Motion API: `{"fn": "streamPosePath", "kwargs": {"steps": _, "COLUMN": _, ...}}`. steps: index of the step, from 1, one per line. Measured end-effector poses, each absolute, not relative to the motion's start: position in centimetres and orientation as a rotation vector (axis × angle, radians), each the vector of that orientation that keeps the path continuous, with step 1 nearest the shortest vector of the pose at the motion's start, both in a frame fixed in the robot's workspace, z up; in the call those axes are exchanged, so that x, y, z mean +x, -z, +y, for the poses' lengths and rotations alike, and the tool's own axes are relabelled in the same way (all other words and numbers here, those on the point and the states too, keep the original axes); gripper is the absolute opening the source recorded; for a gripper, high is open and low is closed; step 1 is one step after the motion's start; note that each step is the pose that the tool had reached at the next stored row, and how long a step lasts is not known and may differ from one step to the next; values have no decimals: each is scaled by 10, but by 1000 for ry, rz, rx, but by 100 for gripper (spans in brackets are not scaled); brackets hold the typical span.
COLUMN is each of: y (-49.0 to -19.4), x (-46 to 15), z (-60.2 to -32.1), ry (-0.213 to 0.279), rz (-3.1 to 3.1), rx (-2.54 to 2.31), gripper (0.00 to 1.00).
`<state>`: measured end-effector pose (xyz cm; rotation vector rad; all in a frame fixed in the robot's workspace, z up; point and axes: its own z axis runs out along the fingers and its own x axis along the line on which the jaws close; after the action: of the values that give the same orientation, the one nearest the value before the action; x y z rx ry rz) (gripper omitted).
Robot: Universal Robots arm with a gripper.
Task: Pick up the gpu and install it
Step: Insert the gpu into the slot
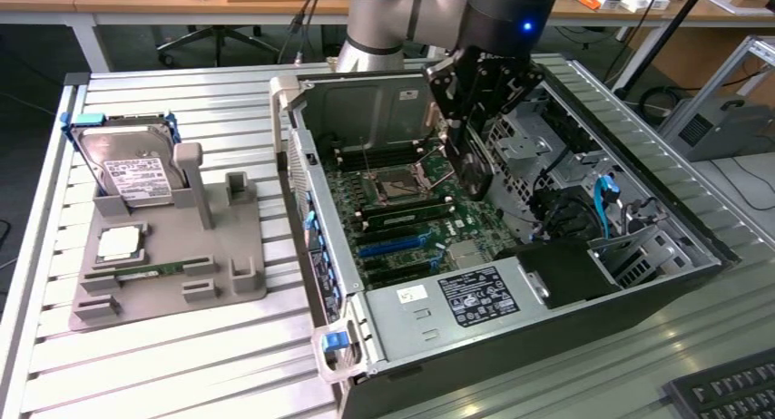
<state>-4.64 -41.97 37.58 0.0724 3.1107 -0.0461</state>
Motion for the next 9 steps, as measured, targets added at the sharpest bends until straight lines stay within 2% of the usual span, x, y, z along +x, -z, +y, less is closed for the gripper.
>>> {"fn": "streamPosePath", "kwargs": {"steps": 9, "y": -376, "x": -46, "z": -420, "ry": 44, "rz": 3110, "rx": -50, "gripper": 27}}
